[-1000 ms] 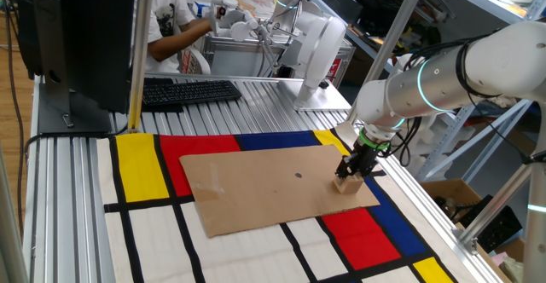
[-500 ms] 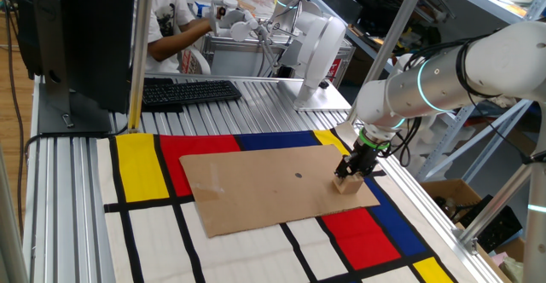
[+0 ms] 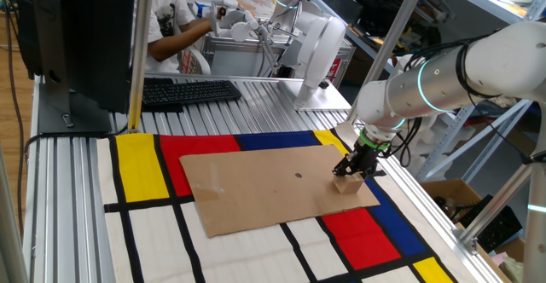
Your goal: Hold a small block with the gripper and sweep it from left to right on the table
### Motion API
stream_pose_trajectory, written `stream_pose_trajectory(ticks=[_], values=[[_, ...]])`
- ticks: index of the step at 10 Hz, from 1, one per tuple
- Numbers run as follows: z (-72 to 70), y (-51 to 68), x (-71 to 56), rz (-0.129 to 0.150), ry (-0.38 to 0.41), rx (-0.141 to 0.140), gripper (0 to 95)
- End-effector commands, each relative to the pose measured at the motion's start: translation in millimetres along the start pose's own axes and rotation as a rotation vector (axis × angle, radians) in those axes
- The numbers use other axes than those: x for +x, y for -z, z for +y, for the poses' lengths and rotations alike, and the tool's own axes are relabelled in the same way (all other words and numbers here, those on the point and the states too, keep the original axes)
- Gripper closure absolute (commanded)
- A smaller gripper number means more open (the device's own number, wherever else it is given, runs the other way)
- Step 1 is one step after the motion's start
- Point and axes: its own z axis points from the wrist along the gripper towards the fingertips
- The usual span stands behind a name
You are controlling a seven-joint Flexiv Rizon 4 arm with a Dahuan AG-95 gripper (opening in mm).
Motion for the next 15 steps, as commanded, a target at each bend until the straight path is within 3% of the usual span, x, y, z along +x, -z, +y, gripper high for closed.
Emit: stream_pose_trajectory(ticks=[1, 4, 5, 6, 7, 8, 10, 15], values=[[-0.1, 0.0, -0.3, 0.0, -0.003, -0.002, 19.0], [-0.2, 0.0, -0.4, 0.003, -0.002, -0.002, 19.0], [-0.2, 0.0, -0.4, 0.003, -0.001, -0.002, 38.0], [-0.2, 0.0, -0.4, 0.004, -0.001, -0.002, 38.0], [-0.2, 0.0, -0.4, 0.004, -0.001, 0.002, 57.0], [-0.2, 0.0, -0.4, 0.004, -0.001, 0.004, 57.0], [-0.2, 0.0, -0.4, 0.003, 0.006, 0.003, 95.0], [-0.2, 0.0, -0.4, 0.004, 0.008, -0.004, 95.0]])
